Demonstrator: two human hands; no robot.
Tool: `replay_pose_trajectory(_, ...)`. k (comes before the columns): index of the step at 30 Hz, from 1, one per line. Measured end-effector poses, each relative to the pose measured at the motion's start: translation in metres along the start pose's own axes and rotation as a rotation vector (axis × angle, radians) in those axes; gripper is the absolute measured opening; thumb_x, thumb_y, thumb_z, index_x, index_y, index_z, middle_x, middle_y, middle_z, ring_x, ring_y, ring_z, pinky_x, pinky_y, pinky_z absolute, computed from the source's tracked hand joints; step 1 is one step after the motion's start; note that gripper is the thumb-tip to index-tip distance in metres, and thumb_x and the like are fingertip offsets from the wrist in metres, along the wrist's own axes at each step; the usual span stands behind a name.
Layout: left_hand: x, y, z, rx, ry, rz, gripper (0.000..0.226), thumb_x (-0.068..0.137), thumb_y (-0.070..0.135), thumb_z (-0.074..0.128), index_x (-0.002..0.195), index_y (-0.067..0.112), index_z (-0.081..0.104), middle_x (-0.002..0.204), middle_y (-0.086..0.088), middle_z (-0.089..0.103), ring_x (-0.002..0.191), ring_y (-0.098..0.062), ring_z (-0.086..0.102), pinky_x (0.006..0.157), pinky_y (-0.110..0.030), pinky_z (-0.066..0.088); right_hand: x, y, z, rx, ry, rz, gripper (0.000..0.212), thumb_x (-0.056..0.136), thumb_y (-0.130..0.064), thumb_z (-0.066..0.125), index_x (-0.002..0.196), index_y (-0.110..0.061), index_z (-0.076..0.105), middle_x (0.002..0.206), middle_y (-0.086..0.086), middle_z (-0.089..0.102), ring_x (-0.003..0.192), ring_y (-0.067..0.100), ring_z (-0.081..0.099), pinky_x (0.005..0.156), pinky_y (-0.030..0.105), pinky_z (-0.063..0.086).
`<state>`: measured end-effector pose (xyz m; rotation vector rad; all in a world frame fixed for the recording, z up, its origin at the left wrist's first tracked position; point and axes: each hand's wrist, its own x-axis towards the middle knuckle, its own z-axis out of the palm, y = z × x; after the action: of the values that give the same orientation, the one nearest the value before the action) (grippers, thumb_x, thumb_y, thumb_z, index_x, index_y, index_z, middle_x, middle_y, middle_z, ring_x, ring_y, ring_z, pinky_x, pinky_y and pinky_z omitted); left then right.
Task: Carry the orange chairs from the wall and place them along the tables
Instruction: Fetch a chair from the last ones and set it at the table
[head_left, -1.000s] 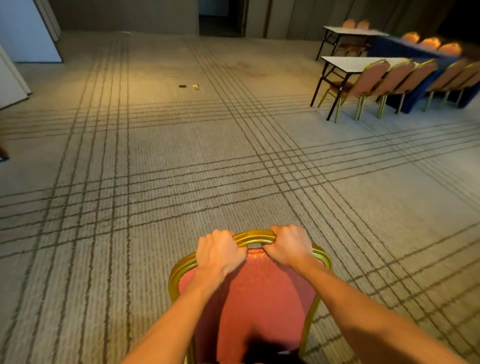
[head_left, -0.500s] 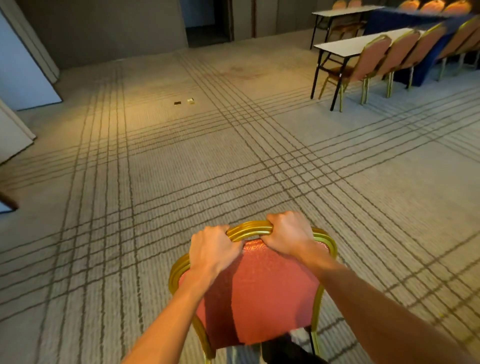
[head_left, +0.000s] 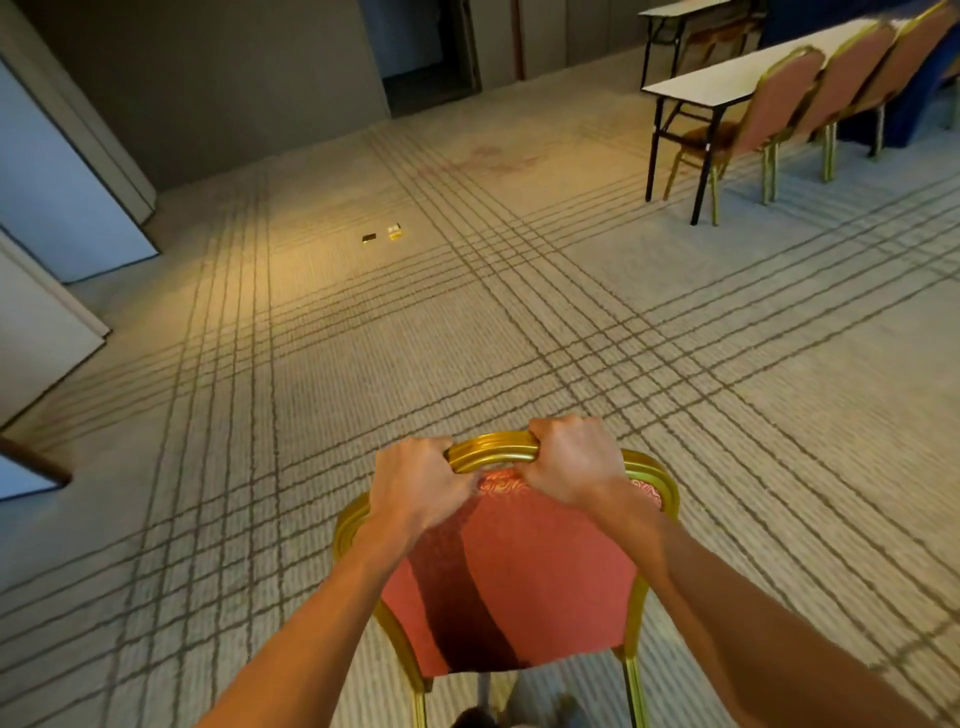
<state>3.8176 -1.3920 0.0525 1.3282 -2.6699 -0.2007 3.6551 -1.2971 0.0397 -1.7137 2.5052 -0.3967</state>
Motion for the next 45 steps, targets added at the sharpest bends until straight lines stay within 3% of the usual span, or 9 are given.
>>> replay_pose_trajectory(6,0.088,0.004,-0.004,-0.033,0.082,0.052,0.038,0.078,0.058,0.064,0.068,0.021,0.065,0.072,-0.006,0.071,0.077,-0.032,0.069,0.063,-0.037,0.050,0.073,0.030,-0.017,-0.014,0.082,-0.024,0.031,0.088,-0.048,0.055,0.096,-0.020,0.066,0.097,0.010,0.073,0.093,0.035,0.067,0.078,0.038,0.047)
replay_pose_trajectory(15,0.255,0.000,0.045,-0.067,0.111,0.206,0.036,0.080,0.054,0.070,0.069,0.021,0.068,0.062,-0.002,0.066,0.064,-0.027,0.066,0.056,-0.032,0.042,0.215,0.085,-0.005,-0.091,0.093,0.014,0.034,0.090,-0.053,0.055,0.096,-0.021,0.067,0.097,0.005,0.074,0.092,0.033,0.067,0.073,0.037,0.045)
replay_pose_trajectory(20,0.369,-0.009,0.071,-0.108,0.079,0.241,0.045,0.077,0.061,0.052,0.074,0.019,0.069,0.071,-0.004,0.069,0.073,-0.029,0.067,0.060,-0.033,0.041,0.323,0.112,0.005,-0.119,0.077,0.023,0.031,0.088,-0.050,0.061,0.090,-0.019,0.068,0.089,0.008,0.074,0.087,0.036,0.068,0.068,0.037,0.046)
replay_pose_trajectory(25,0.471,-0.008,0.066,-0.150,0.069,0.300,0.036,0.082,0.054,0.063,0.069,0.021,0.062,0.070,-0.003,0.067,0.072,-0.028,0.066,0.060,-0.033,0.043,0.414,0.140,0.000,-0.169,0.156,0.031,0.039,0.086,-0.055,0.054,0.082,-0.018,0.067,0.080,0.007,0.073,0.076,0.035,0.068,0.060,0.036,0.041)
replay_pose_trajectory(29,0.552,-0.006,0.056,-0.153,0.135,0.330,0.046,0.077,0.061,0.050,0.068,0.019,0.065,0.064,-0.001,0.065,0.065,-0.026,0.065,0.056,-0.033,0.042,0.493,0.155,-0.016,-0.188,0.191,0.018,0.037,0.087,-0.054,0.057,0.085,-0.018,0.068,0.085,0.006,0.074,0.082,0.034,0.069,0.064,0.036,0.045)
replay_pose_trajectory(33,0.645,-0.011,0.063,-0.112,0.178,0.342,0.041,0.075,0.057,0.055,0.067,0.018,0.065,0.064,-0.004,0.066,0.065,-0.030,0.066,0.054,-0.033,0.043,0.579,0.179,-0.019,-0.196,0.230,-0.002,0.035,0.089,-0.053,0.059,0.087,-0.019,0.068,0.085,0.007,0.074,0.082,0.034,0.069,0.063,0.036,0.041)
replay_pose_trajectory(36,0.719,-0.007,0.081,-0.070,0.165,0.306,0.040,0.076,0.056,0.056,0.068,0.018,0.066,0.064,-0.004,0.067,0.065,-0.031,0.066,0.053,-0.032,0.041,0.655,0.213,-0.002,-0.174,0.295,-0.036,0.034,0.082,-0.048,0.066,0.071,-0.017,0.064,0.067,0.008,0.069,0.062,0.035,0.066,0.052,0.032,0.035)
replay_pose_trajectory(40,0.809,0.007,0.097,-0.059,0.073,0.257,0.042,0.081,0.058,0.052,0.083,0.022,0.072,0.076,-0.002,0.071,0.075,-0.027,0.067,0.061,-0.034,0.046,0.752,0.260,0.021,-0.166,0.311,-0.036,0.031,0.069,-0.042,0.081,0.062,-0.018,0.063,0.054,0.005,0.064,0.049,0.032,0.062,0.045,0.030,0.041)
replay_pose_trajectory(45,0.952,0.005,0.091,-0.015,0.048,0.219,0.036,0.088,0.056,0.059,0.085,0.023,0.072,0.080,-0.001,0.071,0.080,-0.026,0.067,0.063,-0.034,0.043,0.899,0.297,0.024,-0.095,0.360,-0.078,0.029,0.067,-0.047,0.065,0.060,-0.019,0.061,0.050,0.002,0.061,0.044,0.028,0.059,0.041,0.028,0.040)
